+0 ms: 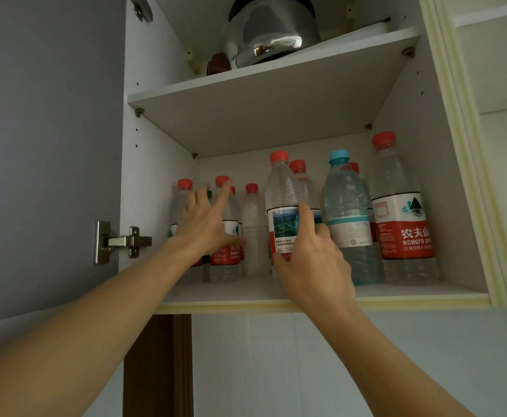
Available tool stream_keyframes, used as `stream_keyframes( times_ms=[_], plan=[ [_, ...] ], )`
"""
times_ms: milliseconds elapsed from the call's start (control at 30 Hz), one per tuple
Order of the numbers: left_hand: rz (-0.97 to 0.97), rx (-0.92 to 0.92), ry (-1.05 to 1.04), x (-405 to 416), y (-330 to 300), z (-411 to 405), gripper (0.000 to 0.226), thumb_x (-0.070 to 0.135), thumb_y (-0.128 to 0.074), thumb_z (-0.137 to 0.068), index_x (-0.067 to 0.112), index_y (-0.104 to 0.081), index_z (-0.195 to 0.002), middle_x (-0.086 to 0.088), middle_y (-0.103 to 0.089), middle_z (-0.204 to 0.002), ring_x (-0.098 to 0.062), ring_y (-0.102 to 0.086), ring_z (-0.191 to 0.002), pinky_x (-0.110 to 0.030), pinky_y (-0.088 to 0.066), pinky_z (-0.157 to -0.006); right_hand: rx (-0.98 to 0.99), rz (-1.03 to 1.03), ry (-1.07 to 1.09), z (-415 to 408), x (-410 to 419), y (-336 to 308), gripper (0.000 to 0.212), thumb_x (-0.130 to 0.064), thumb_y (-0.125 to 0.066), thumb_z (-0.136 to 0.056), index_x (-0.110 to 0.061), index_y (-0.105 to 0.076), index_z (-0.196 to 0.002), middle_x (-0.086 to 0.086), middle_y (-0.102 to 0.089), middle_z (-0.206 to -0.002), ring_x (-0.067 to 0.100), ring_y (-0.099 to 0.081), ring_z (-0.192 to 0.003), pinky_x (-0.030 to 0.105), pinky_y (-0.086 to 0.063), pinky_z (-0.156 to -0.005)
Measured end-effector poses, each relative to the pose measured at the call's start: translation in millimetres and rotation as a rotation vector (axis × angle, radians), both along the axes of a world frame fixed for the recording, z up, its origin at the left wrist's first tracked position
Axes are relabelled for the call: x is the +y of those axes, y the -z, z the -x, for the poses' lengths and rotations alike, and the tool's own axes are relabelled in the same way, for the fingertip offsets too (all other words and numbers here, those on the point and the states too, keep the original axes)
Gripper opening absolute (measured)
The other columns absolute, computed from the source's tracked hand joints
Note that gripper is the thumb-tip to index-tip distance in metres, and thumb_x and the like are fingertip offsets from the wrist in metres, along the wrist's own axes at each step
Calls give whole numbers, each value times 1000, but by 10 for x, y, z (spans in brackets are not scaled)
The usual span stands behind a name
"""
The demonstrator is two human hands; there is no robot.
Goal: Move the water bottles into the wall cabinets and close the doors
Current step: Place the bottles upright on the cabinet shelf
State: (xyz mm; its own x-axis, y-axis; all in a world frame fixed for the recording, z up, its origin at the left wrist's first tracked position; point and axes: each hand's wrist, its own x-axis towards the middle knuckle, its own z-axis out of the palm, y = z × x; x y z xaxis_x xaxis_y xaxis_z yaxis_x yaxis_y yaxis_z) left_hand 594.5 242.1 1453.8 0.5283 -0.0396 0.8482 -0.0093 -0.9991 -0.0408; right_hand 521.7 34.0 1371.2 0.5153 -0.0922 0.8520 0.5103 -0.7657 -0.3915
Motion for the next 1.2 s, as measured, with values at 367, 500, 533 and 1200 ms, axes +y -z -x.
stream_keyframes(
  times_ms=[367,500,533,1200],
  plan=[
    [-209,42,-191,160,-67,-179,112,85,-65,-62,48,-10,-152,-23,-21,-157,-40,-1,-150,-60,17,-115,-7,3,1,2,-9,-1,89,-37,-68,-92,-30,-4,-153,8,-49,-132,31,-56,-116,45,-52,-83],
    [-203,58,-198,228,-73,-148,112,83,-66,-63,48,-8,-152,-22,-21,-157,-40,-2,-150,-62,16,-115,-13,6,7,-11,-4,1,92,-37,-69,-92,-30,-2,-154,8,-48,-132,30,-56,-116,46,-53,-84],
    [-205,60,-199,229,-66,-149,113,83,-66,-64,48,-6,-153,-22,-19,-158,-40,-1,-150,-63,16,-115,-16,5,5,-11,-2,2,92,-37,-70,-92,-30,-3,-154,7,-49,-132,30,-56,-115,46,-53,-84],
    [589,255,981,-383,152,396,67,50,-81,-78,54,-36,-128,6,-66,-114,3,-69,-94,-16,-57,-68,105,-68,-447,11,-89,-85,63,-31,-72,-91,-33,-43,-147,-15,-66,-116,3,-65,-103,21,-57,-86]
  ],
)
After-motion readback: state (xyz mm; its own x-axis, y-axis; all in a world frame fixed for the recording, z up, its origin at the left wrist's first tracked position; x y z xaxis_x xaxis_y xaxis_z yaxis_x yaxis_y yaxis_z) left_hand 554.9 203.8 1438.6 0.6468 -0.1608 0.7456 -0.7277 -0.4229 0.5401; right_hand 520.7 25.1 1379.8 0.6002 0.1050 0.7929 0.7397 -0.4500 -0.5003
